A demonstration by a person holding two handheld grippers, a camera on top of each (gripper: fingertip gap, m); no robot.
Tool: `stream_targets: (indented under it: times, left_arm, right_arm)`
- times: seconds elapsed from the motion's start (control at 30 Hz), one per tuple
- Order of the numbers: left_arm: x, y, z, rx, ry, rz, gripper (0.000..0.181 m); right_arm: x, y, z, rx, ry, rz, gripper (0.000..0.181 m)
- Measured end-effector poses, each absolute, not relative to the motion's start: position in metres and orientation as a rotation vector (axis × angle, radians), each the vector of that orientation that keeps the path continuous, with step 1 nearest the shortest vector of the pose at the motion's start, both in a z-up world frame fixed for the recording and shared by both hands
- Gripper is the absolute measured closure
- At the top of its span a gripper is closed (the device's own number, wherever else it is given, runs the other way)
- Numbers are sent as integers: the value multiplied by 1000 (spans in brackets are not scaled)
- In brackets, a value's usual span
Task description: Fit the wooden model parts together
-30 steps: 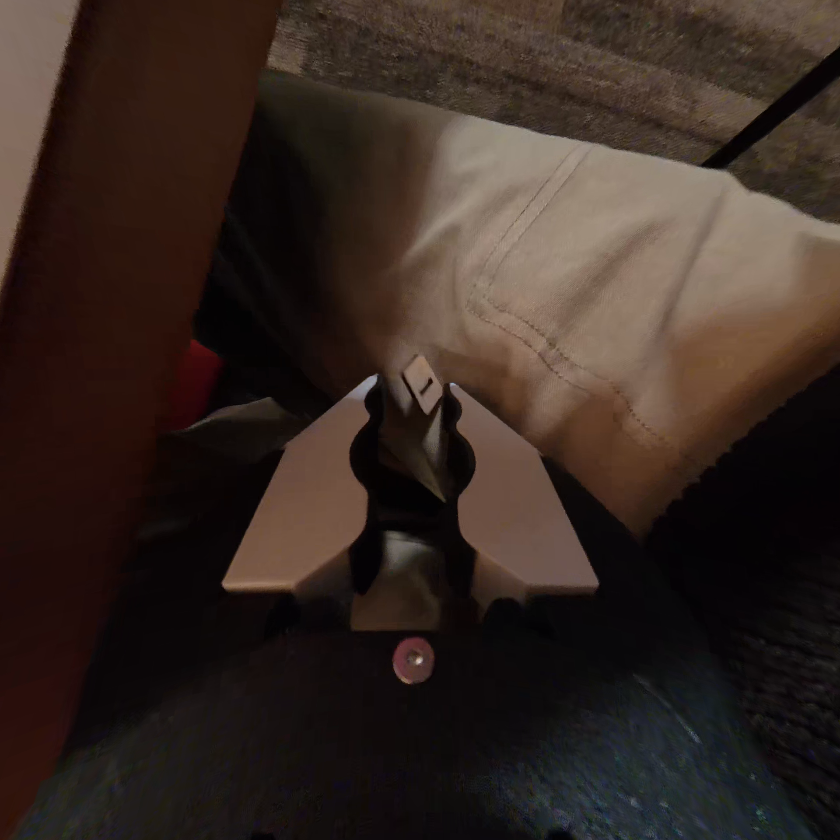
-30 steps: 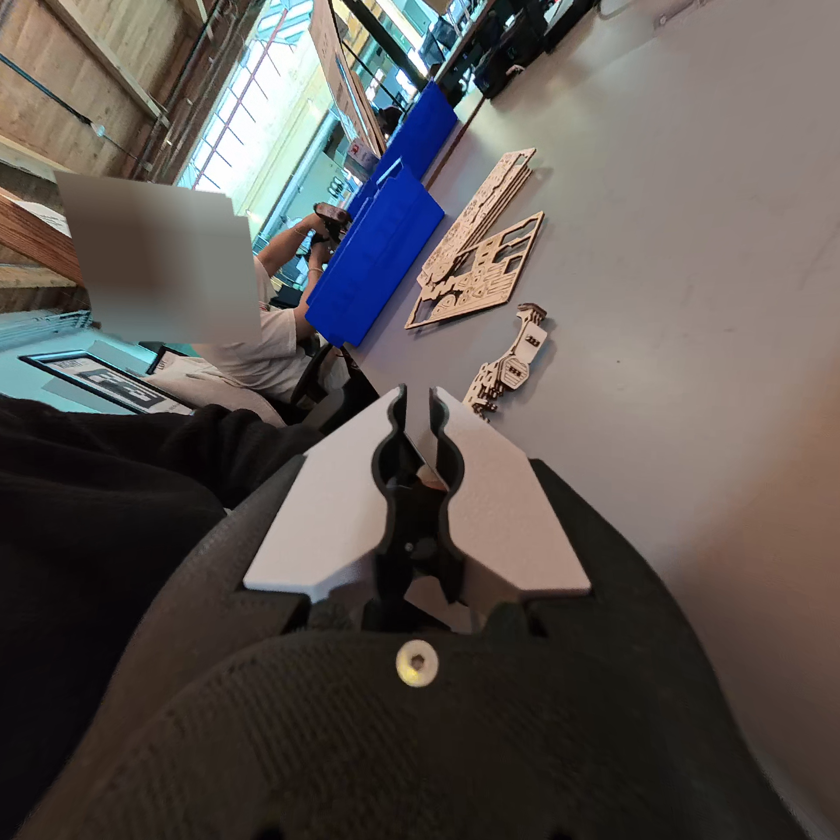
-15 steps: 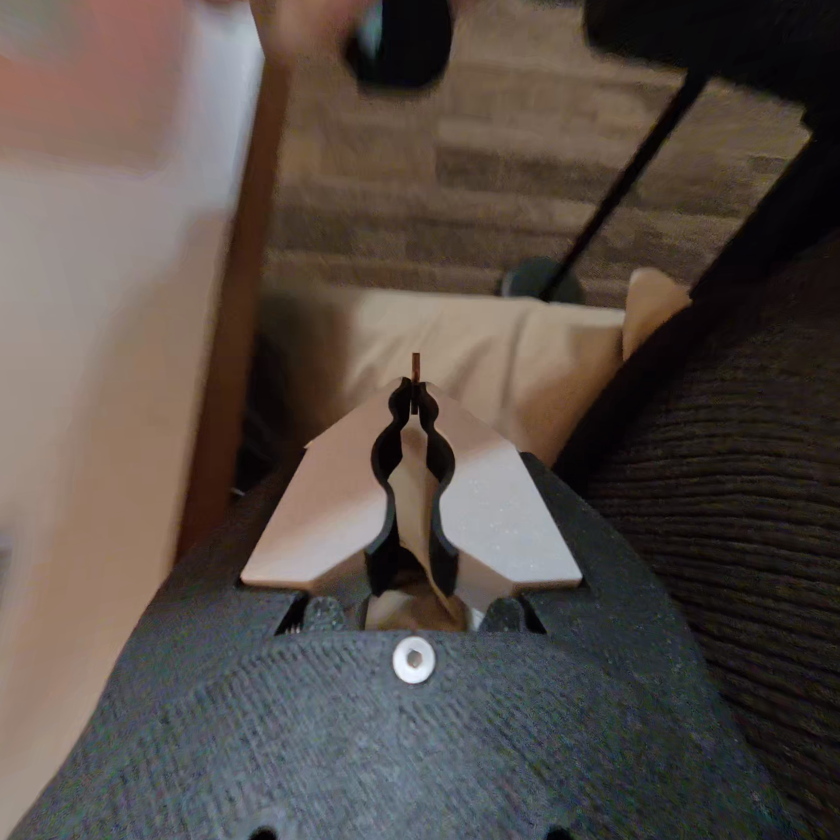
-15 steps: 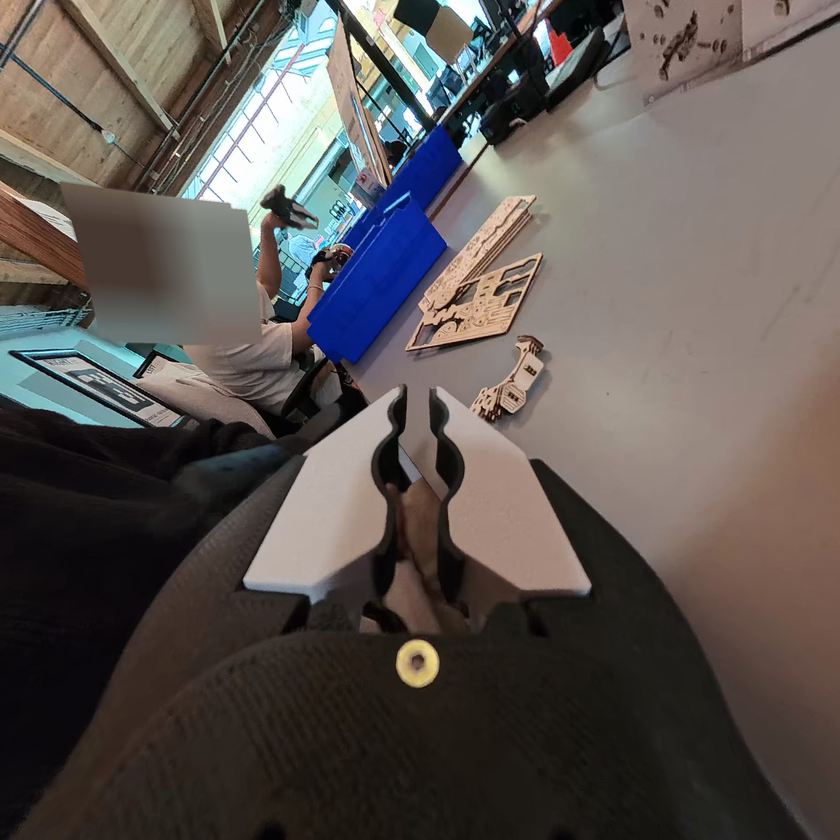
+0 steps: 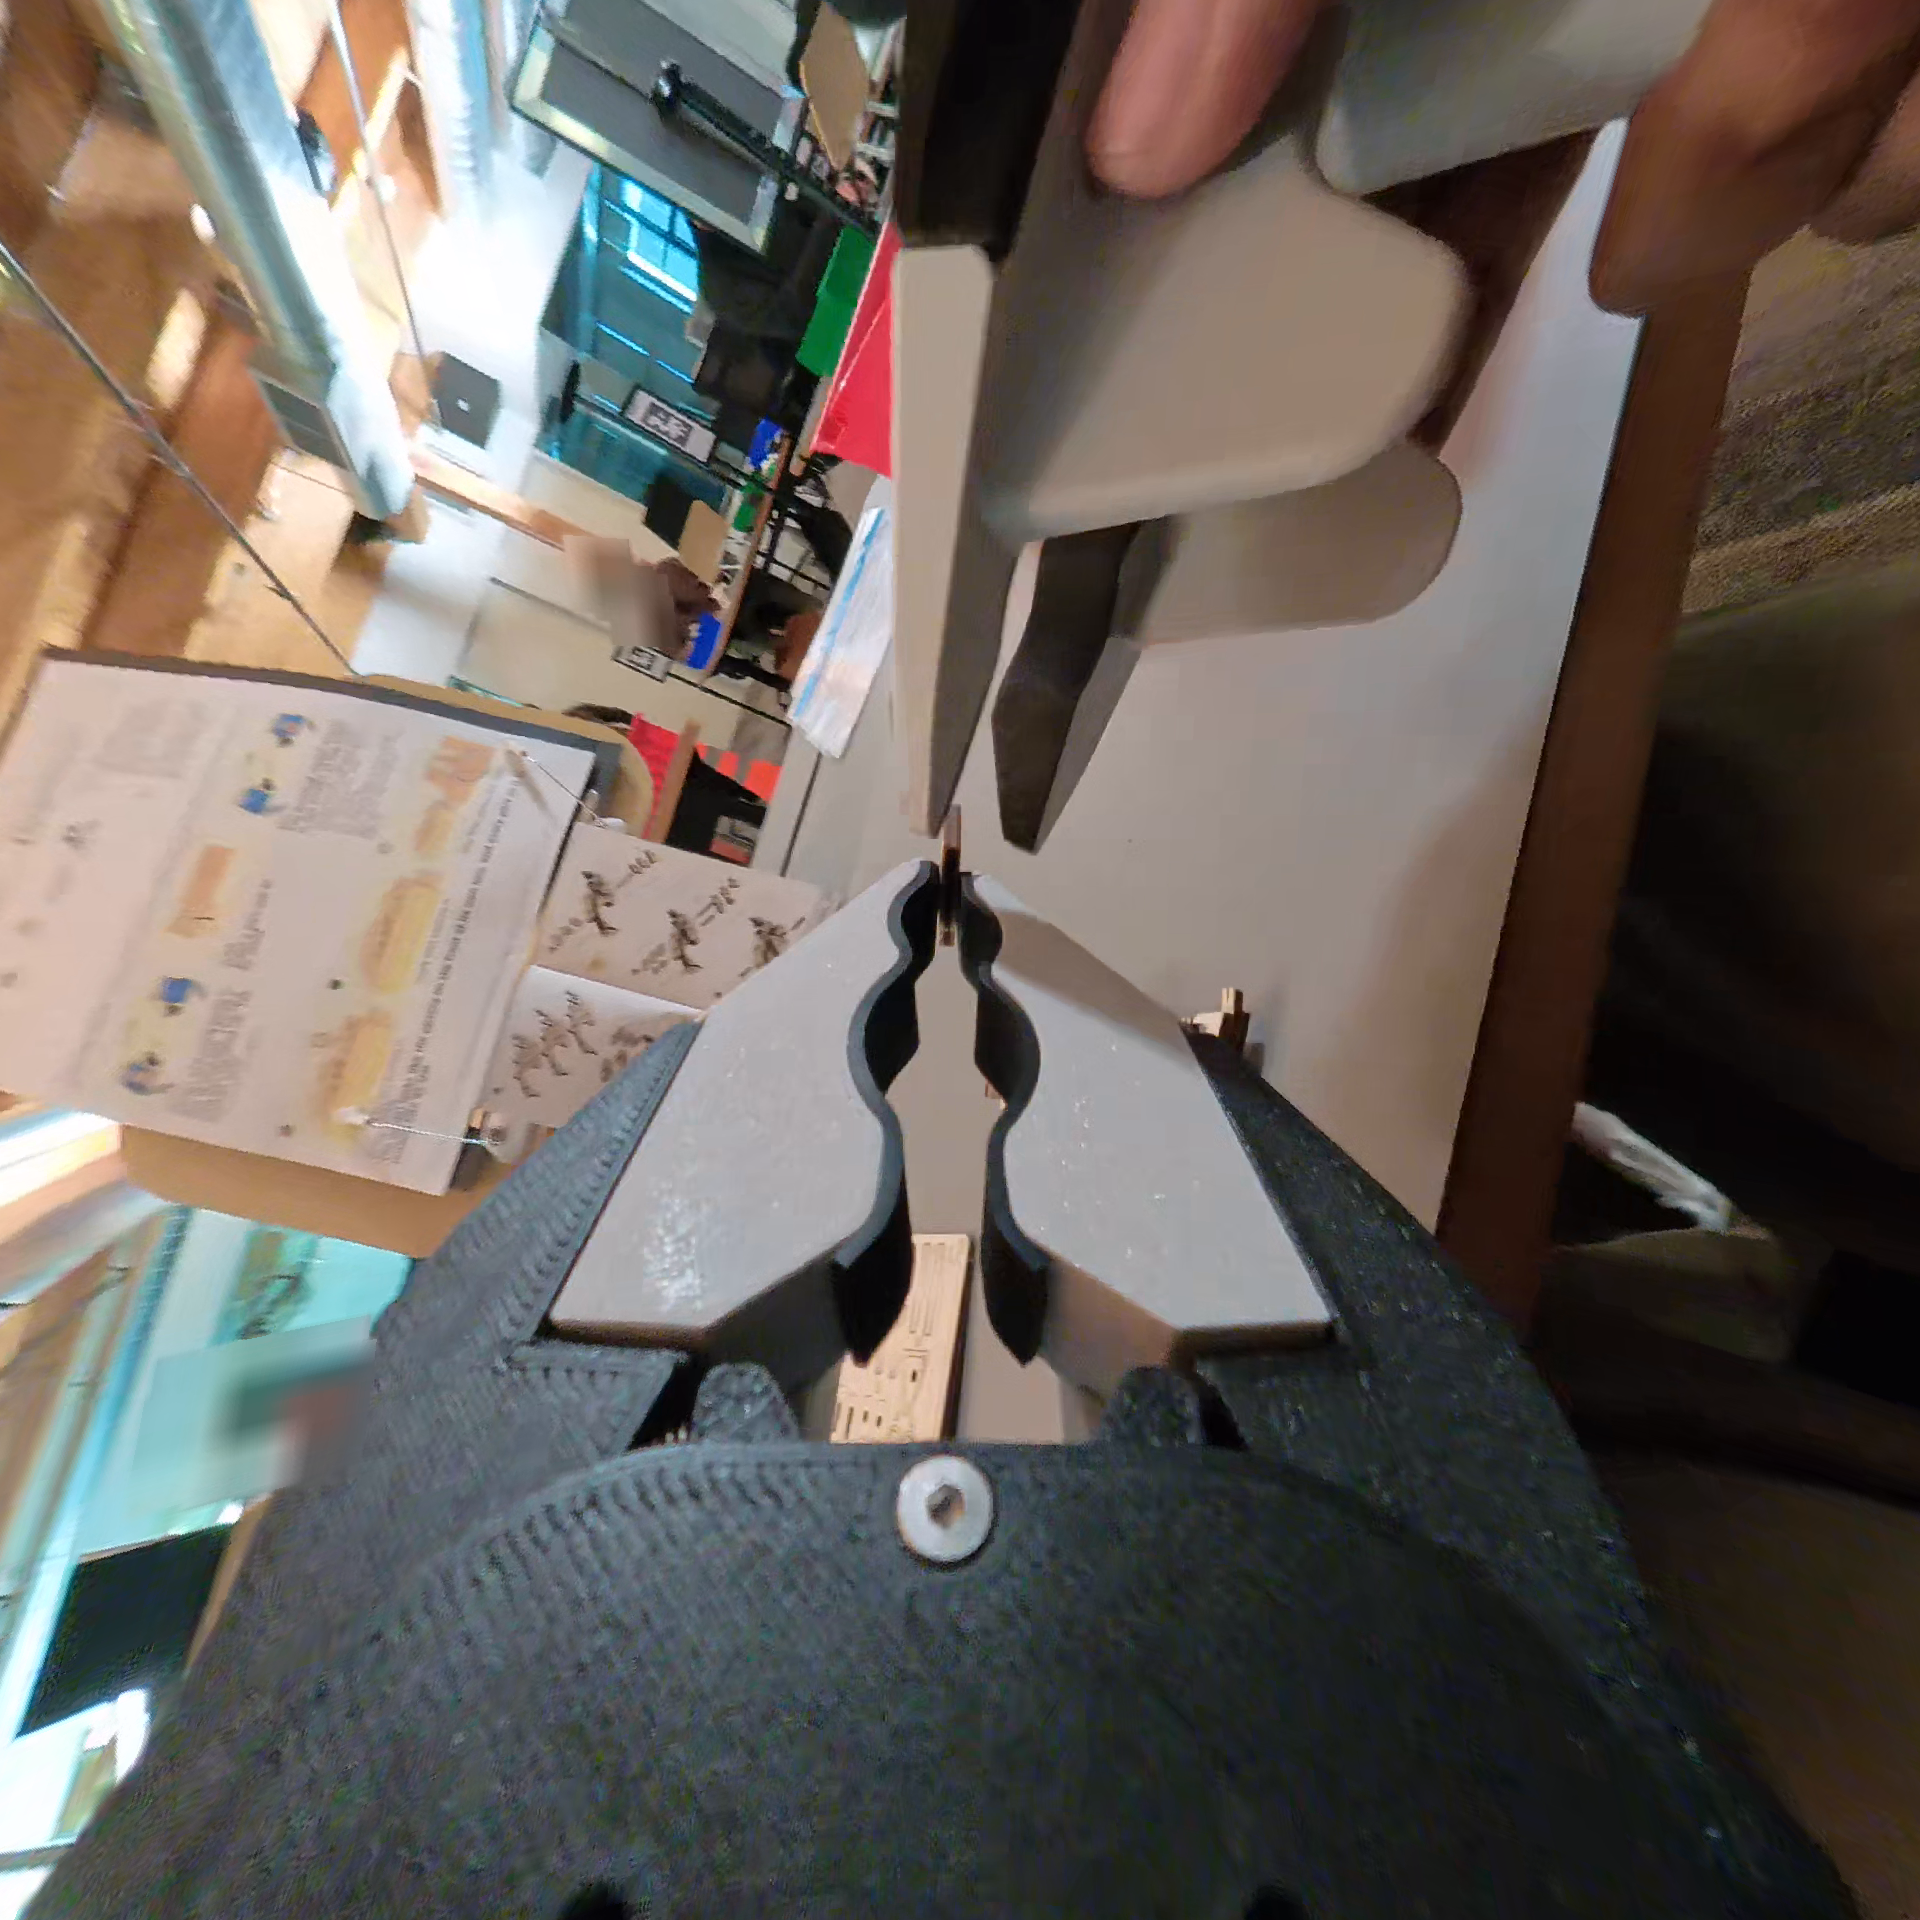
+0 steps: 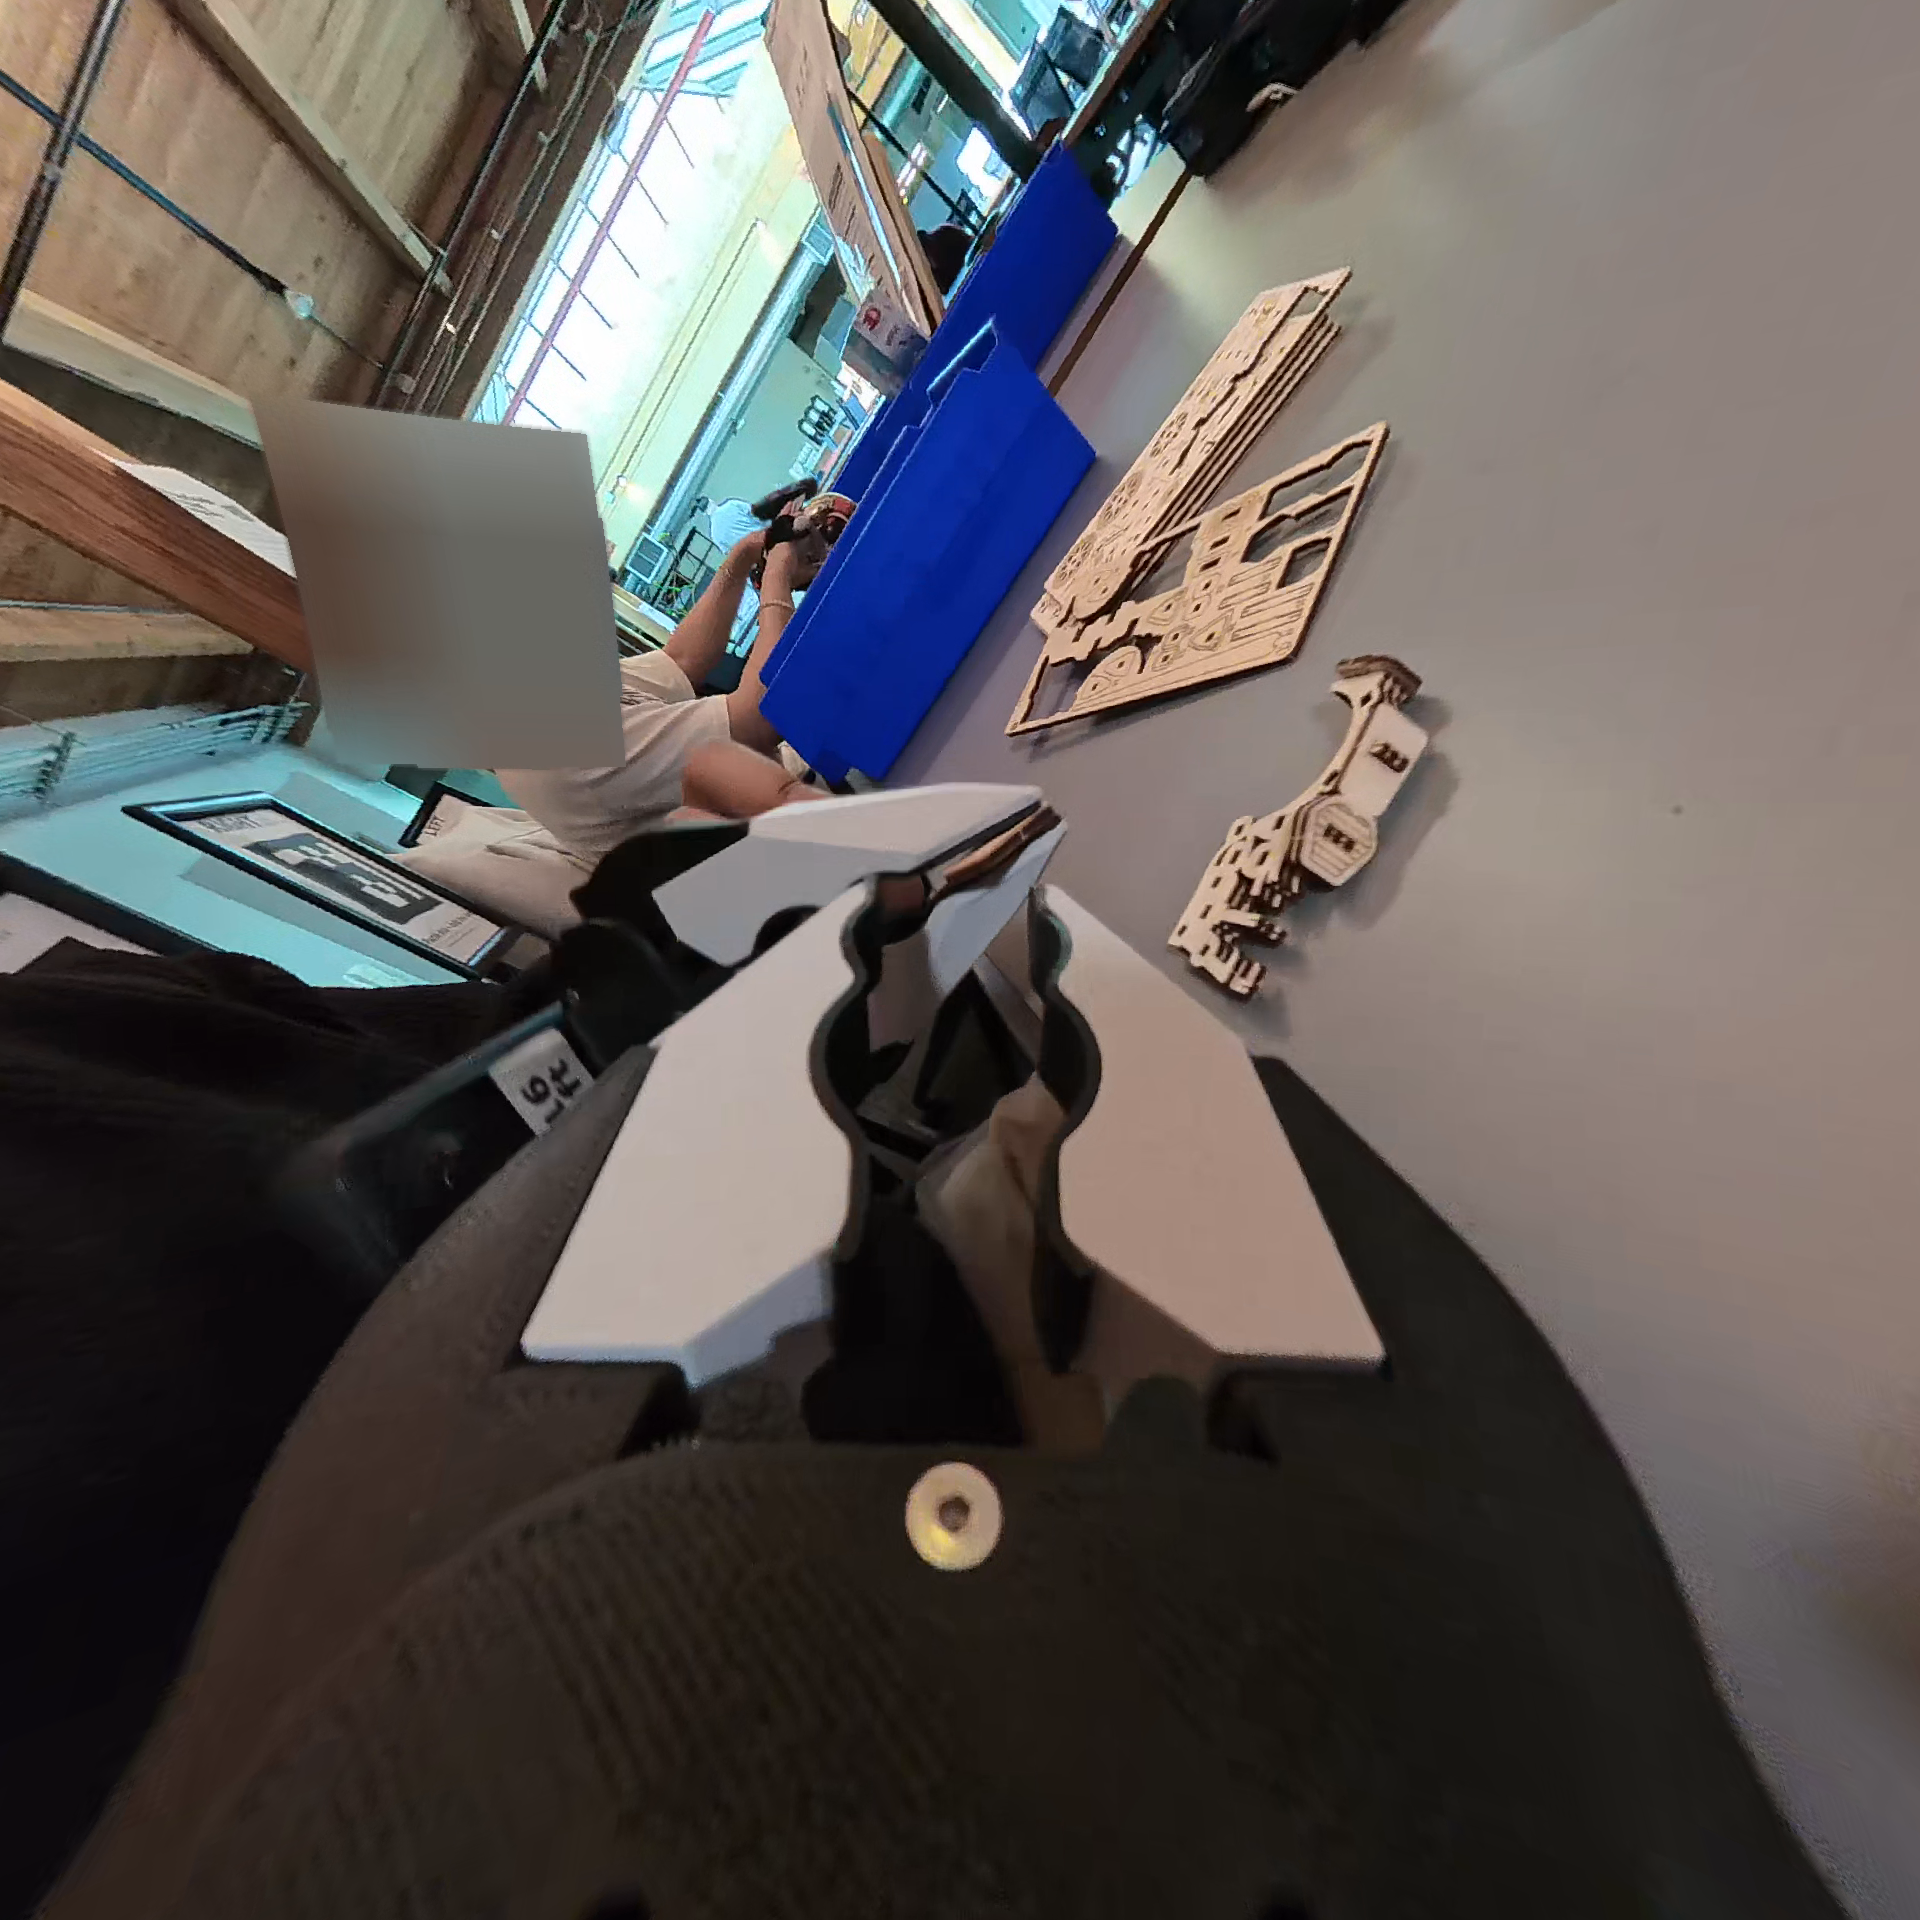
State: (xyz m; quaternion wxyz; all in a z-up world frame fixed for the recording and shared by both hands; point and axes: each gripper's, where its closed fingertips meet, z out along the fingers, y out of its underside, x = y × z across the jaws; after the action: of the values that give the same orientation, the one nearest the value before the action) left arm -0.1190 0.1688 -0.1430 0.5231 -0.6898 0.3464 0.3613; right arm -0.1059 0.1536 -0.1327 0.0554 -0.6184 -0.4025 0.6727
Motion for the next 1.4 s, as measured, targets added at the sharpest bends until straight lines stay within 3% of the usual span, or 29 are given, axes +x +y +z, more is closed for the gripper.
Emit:
stream_targets:
  times: [0.03, 0.23, 0.47, 0.57, 0.73, 0.8, 1.17, 1.4]
  left_arm:
    - [-117, 169, -143, -1631, 850, 898, 178]
    - [-110, 169, -142, -1574, 875, 936, 178]
    - [-114, 168, -130, -1516, 664, 758, 171]
    - [-120, 168, -131, -1604, 509, 506, 164]
    - [-97, 161, -129, -1694, 288, -279, 148]
    - [-97, 160, -126, -1689, 220, -445, 135]
    - [-101, 155, -117, -1630, 30, -924, 171]
    - [-102, 156, -120, -1642, 11, -955, 165]
  right_arm:
    - [-106, 153, -133, -1892, -1207, 2054, 155]
    - [-105, 154, -133, -1953, -1088, 2220, 173]
    - [-101, 160, -127, -1932, -1038, 2304, 180]
    - [-99, 168, -122, -1879, -1035, 2289, 179]
    - [-98, 171, -124, -1848, -1105, 2210, 179]
    - [-97, 167, -117, -1793, -1129, 2231, 180]
    - [-97, 156, -123, -1664, -1395, 1934, 179]
    - [-96, 152, -120, -1612, -1433, 1924, 179]
